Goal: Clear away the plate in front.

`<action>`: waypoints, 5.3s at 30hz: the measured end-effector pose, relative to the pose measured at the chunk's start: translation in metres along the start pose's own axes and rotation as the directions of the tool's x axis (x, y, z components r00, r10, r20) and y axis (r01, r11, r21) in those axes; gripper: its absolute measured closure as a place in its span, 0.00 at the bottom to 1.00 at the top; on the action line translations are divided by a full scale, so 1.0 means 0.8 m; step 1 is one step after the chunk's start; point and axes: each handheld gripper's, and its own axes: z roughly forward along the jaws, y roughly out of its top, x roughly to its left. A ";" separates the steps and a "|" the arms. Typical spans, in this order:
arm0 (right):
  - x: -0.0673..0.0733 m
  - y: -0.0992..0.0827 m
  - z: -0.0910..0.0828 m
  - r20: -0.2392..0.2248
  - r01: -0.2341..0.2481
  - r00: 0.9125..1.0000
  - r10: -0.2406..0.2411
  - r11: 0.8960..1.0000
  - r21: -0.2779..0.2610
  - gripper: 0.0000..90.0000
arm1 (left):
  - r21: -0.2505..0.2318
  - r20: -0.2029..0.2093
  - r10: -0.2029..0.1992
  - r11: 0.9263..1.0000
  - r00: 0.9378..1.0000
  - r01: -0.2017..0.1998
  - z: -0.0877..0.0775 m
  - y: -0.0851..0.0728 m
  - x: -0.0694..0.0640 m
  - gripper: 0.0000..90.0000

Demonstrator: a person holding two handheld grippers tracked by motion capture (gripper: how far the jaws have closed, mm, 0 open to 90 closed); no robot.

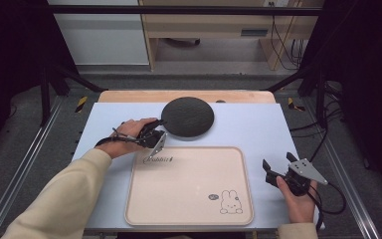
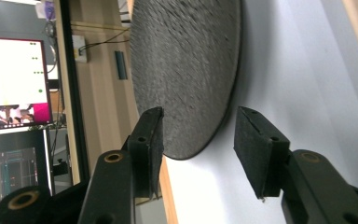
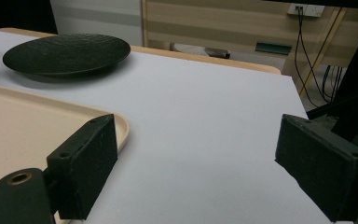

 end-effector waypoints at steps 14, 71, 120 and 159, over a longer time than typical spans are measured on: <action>-0.003 -0.002 -0.004 0.005 -0.002 1.000 0.002 1.000 0.005 0.14 | 0.018 -0.012 0.042 0.999 0.999 -0.041 0.017 0.003 -0.011 0.65; -0.006 -0.007 -0.007 0.004 -0.006 1.000 0.006 1.000 0.026 0.15 | 0.020 0.005 0.077 0.997 0.997 -0.077 0.060 0.026 -0.015 0.90; -0.007 -0.009 -0.006 0.027 0.004 1.000 -0.006 0.998 0.057 0.18 | -0.043 -0.137 0.066 0.996 0.988 -0.072 -0.018 0.067 -0.005 0.93; 0.002 -0.004 -0.005 -0.007 0.053 0.999 -0.054 0.998 -0.035 0.16 | -0.188 -0.221 0.060 0.977 0.973 -0.103 -0.119 0.102 -0.053 0.92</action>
